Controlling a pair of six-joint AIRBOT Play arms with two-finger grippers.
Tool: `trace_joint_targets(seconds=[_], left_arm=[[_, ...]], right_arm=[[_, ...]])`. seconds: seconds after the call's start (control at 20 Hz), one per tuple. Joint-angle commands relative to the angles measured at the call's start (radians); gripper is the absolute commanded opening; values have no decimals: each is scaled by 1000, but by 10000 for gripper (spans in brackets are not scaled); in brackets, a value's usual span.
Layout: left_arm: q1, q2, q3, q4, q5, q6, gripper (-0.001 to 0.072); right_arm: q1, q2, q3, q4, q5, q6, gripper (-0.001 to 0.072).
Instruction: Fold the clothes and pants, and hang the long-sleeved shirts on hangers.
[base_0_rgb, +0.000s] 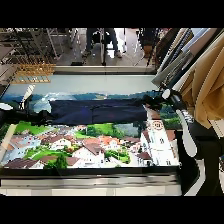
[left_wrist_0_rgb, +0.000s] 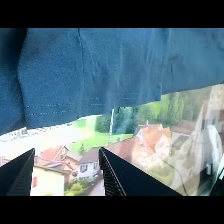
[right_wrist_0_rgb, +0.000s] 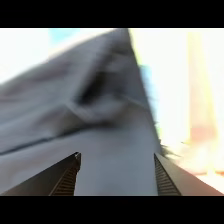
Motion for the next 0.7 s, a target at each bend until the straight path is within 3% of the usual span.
trace_joint_targets(seconds=[0.0,0.2,0.45,0.5,0.6,0.65], left_arm=[[1,0,0,0,0,0,399],[1,0,0,0,-1,0,399],[-15,0,0,-9,-4,1,397],[-27,0,0,-12,9,2,396],[-62,0,0,-17,52,41,246],[-81,0,1,-19,80,46,209]], right_arm=[[-71,-29,-4,108,134,-147,608],[-116,-96,-4,333,164,-338,634],[-115,-190,6,545,138,-463,616],[-108,-212,18,584,145,-479,531],[-92,-239,44,611,167,-502,315],[-84,-236,56,600,174,-531,76]])
